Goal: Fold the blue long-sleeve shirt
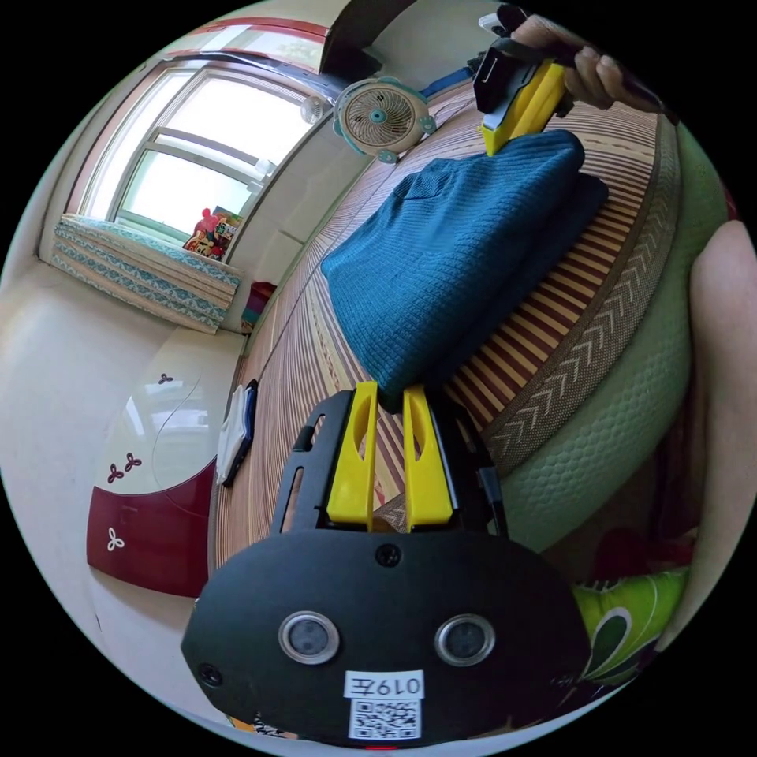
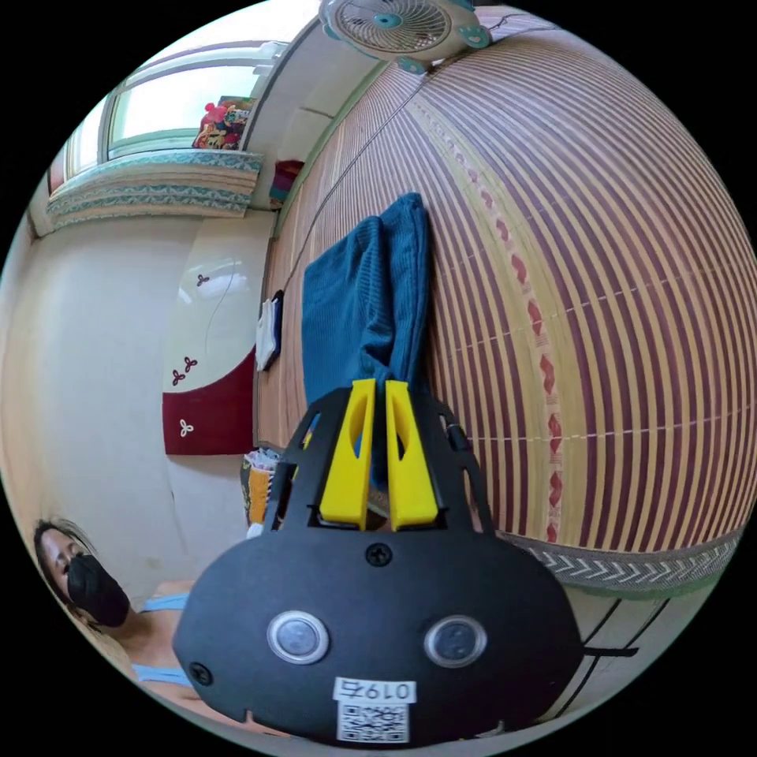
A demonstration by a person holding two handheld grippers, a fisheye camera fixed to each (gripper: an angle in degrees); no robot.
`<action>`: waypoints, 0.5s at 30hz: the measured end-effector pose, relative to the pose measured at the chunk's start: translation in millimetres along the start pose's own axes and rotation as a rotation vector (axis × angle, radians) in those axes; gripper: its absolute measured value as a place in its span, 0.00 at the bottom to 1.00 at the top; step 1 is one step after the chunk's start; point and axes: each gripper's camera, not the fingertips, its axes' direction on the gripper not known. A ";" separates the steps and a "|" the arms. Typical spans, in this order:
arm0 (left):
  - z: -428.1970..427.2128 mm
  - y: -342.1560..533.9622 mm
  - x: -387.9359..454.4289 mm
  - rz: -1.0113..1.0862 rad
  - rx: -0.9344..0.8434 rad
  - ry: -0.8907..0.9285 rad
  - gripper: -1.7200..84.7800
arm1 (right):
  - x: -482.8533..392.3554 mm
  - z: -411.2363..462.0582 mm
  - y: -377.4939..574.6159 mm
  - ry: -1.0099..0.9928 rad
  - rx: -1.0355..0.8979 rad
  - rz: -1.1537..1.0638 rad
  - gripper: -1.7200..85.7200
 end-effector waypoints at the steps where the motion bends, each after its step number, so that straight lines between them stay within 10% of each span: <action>1: -0.1 0.5 -0.3 -0.001 0.001 0.002 0.03 | 2.5 -2.5 1.0 0.000 0.005 -0.004 0.03; 15: -4.4 13.4 6.2 -0.002 0.048 -0.005 0.03 | 97.7 -17.1 32.8 -0.195 0.001 -0.031 0.07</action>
